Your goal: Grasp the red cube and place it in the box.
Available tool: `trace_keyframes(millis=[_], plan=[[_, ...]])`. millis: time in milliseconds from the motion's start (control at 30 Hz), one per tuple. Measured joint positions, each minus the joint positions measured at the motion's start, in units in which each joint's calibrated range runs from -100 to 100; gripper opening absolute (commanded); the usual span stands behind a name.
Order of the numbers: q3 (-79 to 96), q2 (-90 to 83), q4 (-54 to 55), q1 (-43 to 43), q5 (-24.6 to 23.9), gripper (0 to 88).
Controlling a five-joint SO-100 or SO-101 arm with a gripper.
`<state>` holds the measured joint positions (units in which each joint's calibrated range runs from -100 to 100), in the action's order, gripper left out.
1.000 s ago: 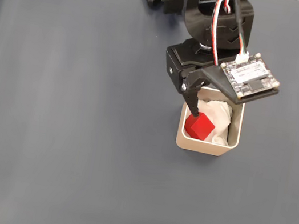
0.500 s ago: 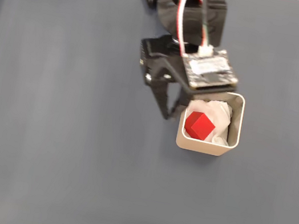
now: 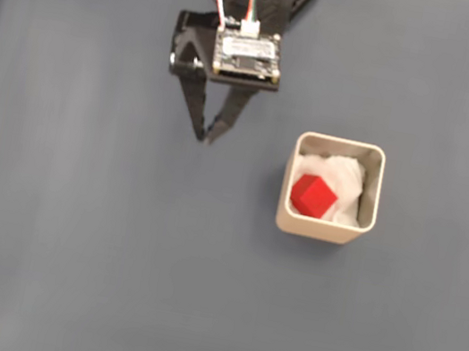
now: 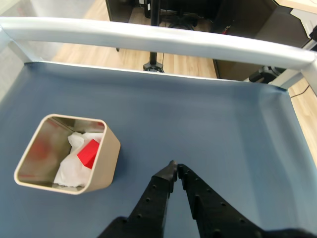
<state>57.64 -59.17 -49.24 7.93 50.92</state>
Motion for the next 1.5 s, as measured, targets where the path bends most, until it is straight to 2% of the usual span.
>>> trace_keyframes(millis=[300, 600, 967, 1500], plan=[[22.0, -20.5, -0.1, 0.7, 0.2, 0.3], [34.5, -30.7, -0.6, -0.6, 0.2, 0.3], [41.1, -36.2, -2.0, -1.0, -0.5, 0.3], [42.0, -39.0, -17.8, -2.4, -2.9, 0.3]])
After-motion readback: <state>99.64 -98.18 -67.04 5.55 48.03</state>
